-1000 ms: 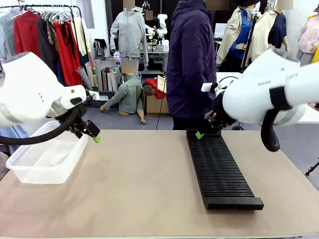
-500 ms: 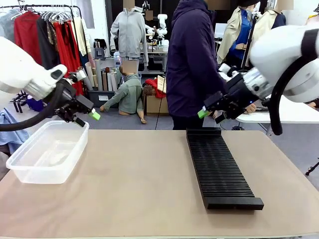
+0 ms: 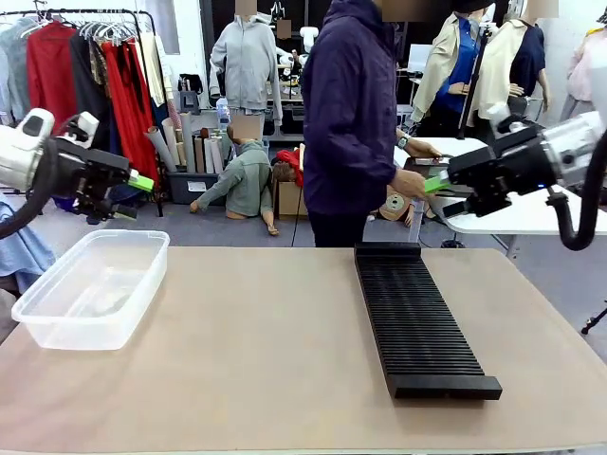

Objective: Sort PCBs into racks and boxes based on the side picked up.
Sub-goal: Pick up the Blank PCB handed by the Human.

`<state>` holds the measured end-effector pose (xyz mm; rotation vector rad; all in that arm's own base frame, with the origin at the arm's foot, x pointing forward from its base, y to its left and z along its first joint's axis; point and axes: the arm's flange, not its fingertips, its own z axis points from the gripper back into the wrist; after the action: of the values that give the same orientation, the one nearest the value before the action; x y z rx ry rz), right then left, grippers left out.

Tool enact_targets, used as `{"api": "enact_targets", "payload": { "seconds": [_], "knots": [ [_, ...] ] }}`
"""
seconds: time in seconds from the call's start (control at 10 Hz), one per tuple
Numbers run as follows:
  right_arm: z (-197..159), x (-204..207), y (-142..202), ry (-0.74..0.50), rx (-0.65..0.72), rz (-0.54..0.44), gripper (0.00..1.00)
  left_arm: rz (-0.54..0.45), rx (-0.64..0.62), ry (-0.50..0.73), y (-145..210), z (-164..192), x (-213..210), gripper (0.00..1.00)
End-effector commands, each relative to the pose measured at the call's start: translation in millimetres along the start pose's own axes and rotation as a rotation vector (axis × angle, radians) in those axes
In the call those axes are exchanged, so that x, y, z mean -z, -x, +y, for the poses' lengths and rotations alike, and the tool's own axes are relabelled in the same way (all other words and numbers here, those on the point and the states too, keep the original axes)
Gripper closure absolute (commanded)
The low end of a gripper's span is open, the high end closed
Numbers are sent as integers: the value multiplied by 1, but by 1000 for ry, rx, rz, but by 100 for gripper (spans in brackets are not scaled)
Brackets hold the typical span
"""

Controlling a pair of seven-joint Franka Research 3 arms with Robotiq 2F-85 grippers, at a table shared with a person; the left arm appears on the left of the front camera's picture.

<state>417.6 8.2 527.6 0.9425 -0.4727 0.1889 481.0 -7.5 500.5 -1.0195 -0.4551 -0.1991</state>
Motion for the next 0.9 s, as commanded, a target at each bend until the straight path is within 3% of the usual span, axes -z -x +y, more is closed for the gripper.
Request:
{"api": "enact_targets", "payload": {
  "seconds": [0.0, 0.4, 0.5, 0.8],
  "knots": [
    [-18, -23, 16, -85, 5, -92, 0, -48, 6, 61, 16, 3, -14, 0],
    [-34, -60, 41, -223, -10, -205, 0, -54, -40, 161, 33, 25, -58, 0],
    [-34, -62, 46, -244, -28, -186, 0, -50, -16, 219, 36, 25, -63, 0],
    [-34, -62, 49, -284, -38, -145, 0, -46, -17, 237, 37, 31, -64, 0]
  ]
}}
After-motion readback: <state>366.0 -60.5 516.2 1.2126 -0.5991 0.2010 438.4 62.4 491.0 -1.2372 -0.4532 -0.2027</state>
